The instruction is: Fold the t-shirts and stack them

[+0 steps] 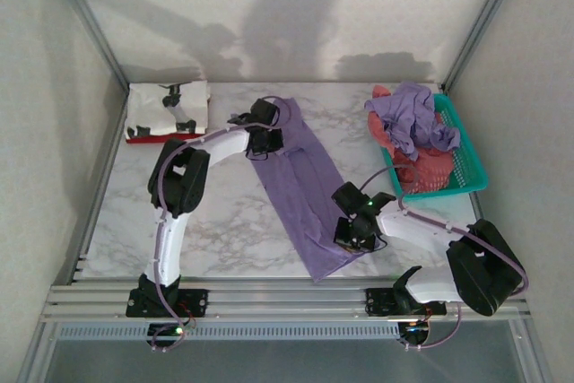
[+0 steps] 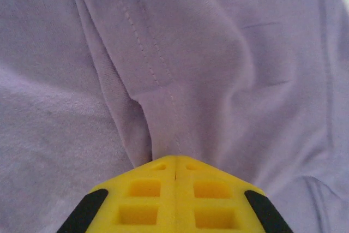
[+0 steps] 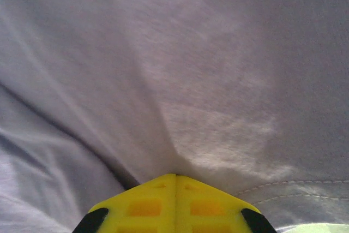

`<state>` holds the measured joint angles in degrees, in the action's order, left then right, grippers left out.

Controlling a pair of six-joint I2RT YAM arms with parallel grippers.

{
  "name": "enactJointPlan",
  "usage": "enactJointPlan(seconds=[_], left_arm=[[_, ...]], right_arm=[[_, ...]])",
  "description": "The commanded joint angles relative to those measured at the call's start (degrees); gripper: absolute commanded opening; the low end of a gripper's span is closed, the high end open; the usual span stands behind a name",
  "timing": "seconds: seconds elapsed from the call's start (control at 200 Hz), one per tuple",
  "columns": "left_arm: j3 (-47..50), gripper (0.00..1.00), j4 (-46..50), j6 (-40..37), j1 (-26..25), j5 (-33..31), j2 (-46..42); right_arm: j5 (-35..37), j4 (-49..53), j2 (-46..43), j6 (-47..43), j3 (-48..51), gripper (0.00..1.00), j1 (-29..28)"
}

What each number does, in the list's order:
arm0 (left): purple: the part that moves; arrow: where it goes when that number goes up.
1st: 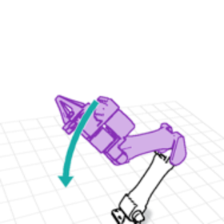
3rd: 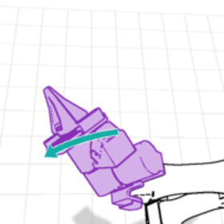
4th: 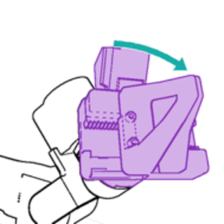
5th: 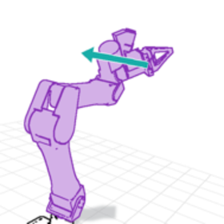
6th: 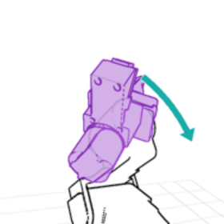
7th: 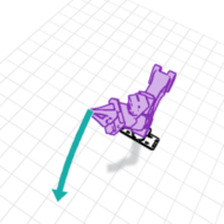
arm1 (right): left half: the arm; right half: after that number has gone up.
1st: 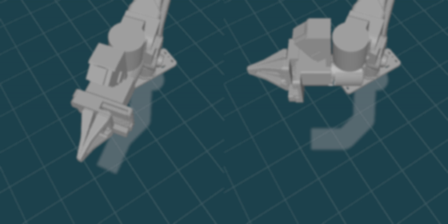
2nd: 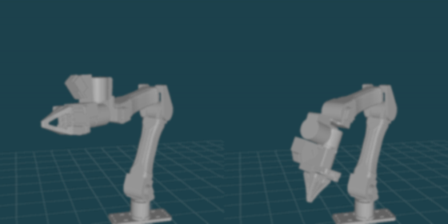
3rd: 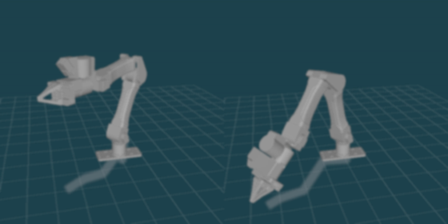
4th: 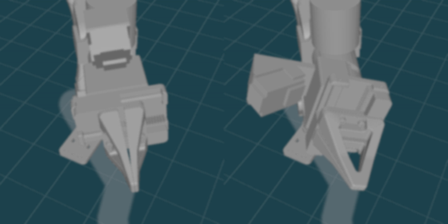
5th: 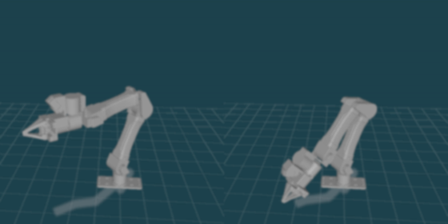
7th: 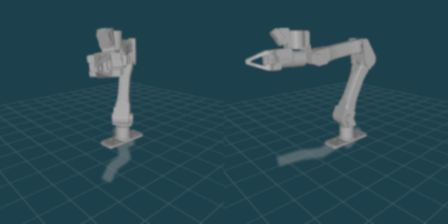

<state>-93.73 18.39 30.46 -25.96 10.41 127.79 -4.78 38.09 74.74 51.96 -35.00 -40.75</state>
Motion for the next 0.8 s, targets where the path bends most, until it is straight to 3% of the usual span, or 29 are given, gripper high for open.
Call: enactJointPlan(seconds=[0.0,0.19,0.35,0.476,0.591,0.791], left_arm=[[-2.38,0.0,-0.12,0.36,-0.13,-1.54,4.25],[-9.86,0.0,2.7,-0.78,0.37,-1.68,8.94],[-23.38,0.02,8.52,-2.59,1.08,0.89,14.61],[-32.03,0.06,12.24,-3.41,0.53,3.56,16.63],[-30.28,0.09,12.27,-3.85,-0.95,1.43,12.59],[-17.53,0.06,9.13,-2.55,-2.26,-2.06,3.25]], right_arm=[[-2.43,-1.78,-1.96,2.13,3.47,0.0,-0.15],[-6.34,-7.21,-2.07,6.01,6.73,0.0,-1.78],[-11.31,-14.83,1.73,8.91,5.94,0.0,-5.82],[-8.36,-12.87,0.06,9.82,2.75,0.01,-7.06],[-2.58,-4.46,-5.96,7.88,-0.72,0.09,-6.93],[-1.47,1.01,-7.86,5.9,-2.45,0.07,-6.49]])
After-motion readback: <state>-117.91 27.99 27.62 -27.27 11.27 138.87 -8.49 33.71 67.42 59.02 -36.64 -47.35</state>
